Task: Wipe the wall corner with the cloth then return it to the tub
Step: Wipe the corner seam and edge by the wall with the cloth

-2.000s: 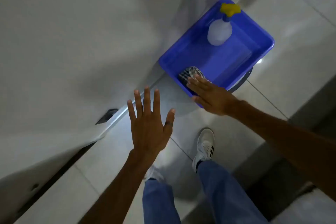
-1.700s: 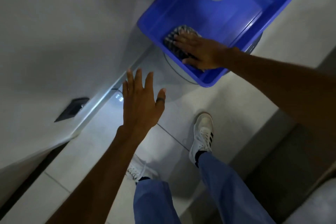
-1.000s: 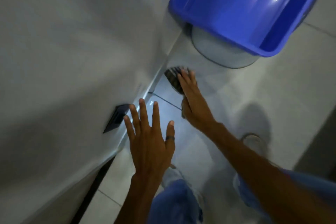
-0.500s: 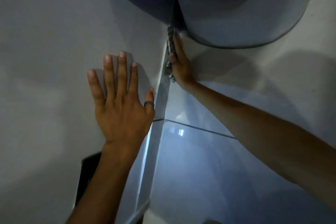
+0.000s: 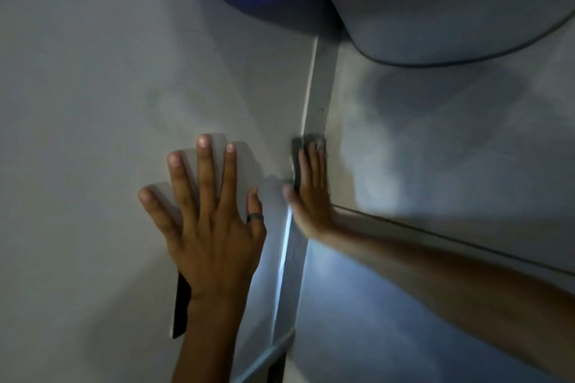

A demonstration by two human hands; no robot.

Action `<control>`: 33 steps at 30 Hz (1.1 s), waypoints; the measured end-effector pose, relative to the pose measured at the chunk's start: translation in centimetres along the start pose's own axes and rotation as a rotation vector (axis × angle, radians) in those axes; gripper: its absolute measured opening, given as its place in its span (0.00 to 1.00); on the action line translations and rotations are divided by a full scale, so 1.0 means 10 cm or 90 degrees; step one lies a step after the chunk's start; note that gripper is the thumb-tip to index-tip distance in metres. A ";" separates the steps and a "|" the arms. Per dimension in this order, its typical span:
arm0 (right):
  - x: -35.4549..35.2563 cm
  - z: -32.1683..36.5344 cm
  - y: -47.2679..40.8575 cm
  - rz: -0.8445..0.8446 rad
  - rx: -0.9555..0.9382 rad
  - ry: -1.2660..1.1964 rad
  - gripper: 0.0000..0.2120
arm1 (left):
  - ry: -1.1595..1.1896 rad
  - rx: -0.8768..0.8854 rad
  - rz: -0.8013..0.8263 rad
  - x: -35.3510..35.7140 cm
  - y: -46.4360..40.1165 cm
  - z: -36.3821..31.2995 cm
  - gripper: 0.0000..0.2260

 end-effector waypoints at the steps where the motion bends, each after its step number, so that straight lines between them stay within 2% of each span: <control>1: -0.12 0.00 -0.33 -0.030 -0.015 0.007 0.39 | 0.001 -0.006 0.000 0.01 -0.02 -0.02 0.31; 3: -0.35 0.03 -0.92 -0.089 -0.027 0.008 0.35 | 0.019 -0.010 0.006 0.02 -0.03 -0.01 0.32; 6: -0.64 0.15 -1.56 -0.137 -0.014 -0.017 0.34 | 0.047 -0.011 0.011 0.02 0.00 0.04 0.33; 11: -0.71 0.27 -1.66 -0.199 -0.008 -0.024 0.34 | 0.062 -0.002 0.004 0.04 0.10 0.07 0.33; 15: -0.37 0.28 -0.83 -0.162 0.046 -0.046 0.34 | 0.048 0.002 -0.013 0.08 0.10 0.03 0.32; 19: 0.20 0.08 0.76 0.018 0.073 -0.059 0.37 | 0.013 0.012 -0.037 0.14 0.03 -0.04 0.32; 22: 0.36 -0.07 1.17 0.081 0.096 -0.081 0.40 | -0.003 0.023 -0.043 0.17 -0.01 -0.09 0.31; 24: 0.28 -0.06 0.91 0.061 0.074 -0.089 0.39 | -0.014 0.027 -0.048 0.18 -0.01 -0.11 0.31; 27: 0.00 0.07 0.10 -0.032 0.041 -0.077 0.34 | -0.022 0.028 -0.039 0.20 0.00 -0.12 0.31; 33: -0.63 0.29 -1.43 -0.160 0.059 -0.055 0.33 | 0.029 0.006 0.005 0.12 0.02 -0.11 0.31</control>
Point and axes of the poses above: each hand's wrist, its own y-axis away from the middle knuckle, its own x-axis out of the palm, z = x × y, the point moved 1 cm from there along -y, towards the middle knuckle, and after that the axes turned 1 degree about -x, right-handed, at the moved point
